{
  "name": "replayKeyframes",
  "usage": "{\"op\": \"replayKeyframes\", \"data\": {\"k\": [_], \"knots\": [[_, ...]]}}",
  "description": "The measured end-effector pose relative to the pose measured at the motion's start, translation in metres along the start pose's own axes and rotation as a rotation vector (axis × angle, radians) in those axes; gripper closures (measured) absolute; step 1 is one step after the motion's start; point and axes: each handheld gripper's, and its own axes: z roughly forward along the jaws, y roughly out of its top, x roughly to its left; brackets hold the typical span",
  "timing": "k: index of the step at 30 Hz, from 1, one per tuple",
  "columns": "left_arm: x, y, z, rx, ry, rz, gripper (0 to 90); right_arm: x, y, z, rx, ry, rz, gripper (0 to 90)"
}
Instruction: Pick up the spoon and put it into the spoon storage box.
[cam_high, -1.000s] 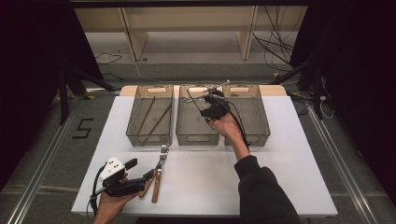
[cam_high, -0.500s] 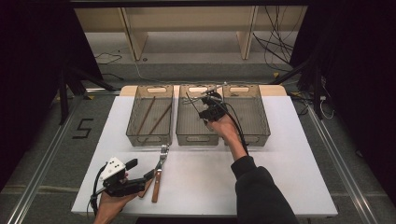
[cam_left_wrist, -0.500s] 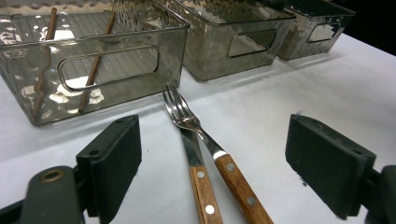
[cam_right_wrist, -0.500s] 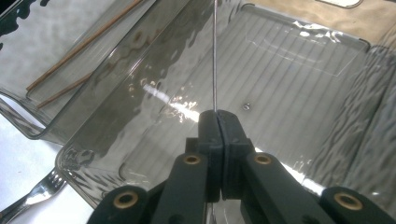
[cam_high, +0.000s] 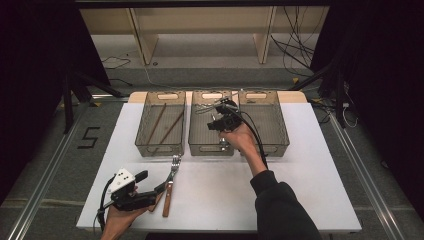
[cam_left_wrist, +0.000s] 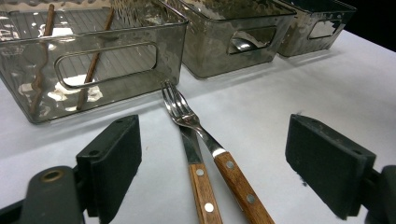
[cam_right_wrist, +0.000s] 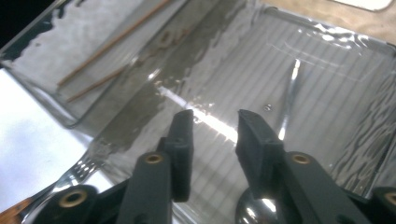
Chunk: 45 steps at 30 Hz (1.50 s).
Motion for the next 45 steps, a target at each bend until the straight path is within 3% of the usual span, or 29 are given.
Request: {"op": "replayKeyframes", "data": {"k": [7,12,17,28,36,45], "knots": [[-0.001,0.000,0.001,0.016,-0.001,-0.001,18.1,0.011,-0.012,-0.025,-0.066,0.034,-0.062,45.3],[-0.002,-0.001,0.003,0.026,0.002,0.002,18.1,0.018,-0.030,-0.052,-0.135,0.057,-0.076,42.6],[-0.002,0.000,0.002,0.030,0.003,0.008,18.1,0.020,-0.044,-0.069,-0.168,0.073,-0.079,40.7],[-0.003,0.000,0.003,0.041,0.006,-0.002,18.1,0.018,-0.072,-0.083,-0.199,0.084,-0.071,35.7],[-0.012,0.004,0.007,0.094,0.016,-0.001,18.0,0.015,-0.109,-0.097,-0.240,0.096,-0.054,35.3],[-0.022,0.007,0.011,0.152,0.012,-0.008,17.5,0.013,-0.138,-0.105,-0.255,0.107,-0.085,33.2]]}}
